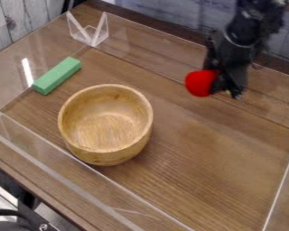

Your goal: Move the red fruit to the left

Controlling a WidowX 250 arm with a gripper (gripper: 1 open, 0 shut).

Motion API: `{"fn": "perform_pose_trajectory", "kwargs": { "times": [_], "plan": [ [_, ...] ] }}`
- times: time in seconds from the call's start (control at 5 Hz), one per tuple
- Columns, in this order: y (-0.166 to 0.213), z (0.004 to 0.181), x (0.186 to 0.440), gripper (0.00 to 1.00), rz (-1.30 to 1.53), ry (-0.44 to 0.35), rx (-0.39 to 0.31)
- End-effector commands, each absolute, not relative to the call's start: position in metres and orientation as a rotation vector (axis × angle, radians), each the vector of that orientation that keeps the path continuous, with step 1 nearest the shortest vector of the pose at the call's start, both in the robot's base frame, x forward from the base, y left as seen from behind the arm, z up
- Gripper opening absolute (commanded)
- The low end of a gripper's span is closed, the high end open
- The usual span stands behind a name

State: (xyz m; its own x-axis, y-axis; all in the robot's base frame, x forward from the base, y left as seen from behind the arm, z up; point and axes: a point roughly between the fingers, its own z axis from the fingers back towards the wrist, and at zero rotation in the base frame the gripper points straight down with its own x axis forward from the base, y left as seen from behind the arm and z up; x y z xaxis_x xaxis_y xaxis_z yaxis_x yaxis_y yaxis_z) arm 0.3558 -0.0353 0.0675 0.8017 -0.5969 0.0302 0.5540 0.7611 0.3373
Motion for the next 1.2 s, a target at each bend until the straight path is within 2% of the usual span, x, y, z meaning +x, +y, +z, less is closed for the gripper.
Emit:
{"fn": "perform_pose_trajectory", "kwargs": {
  "times": [0.0,0.4,0.6,1.0],
  "plan": [
    [-0.049,0.077,0.372,0.00,-0.624,-0.209,0.310],
    [-0.066,0.077,0.370,0.00,-0.575,-0.215,0.285],
    [-0.047,0.081,0.374,0.00,-0.482,-0.215,0.292],
    [-0.031,0.074,0.370,0.00,-0.384,-0.203,0.270]
  ]
}}
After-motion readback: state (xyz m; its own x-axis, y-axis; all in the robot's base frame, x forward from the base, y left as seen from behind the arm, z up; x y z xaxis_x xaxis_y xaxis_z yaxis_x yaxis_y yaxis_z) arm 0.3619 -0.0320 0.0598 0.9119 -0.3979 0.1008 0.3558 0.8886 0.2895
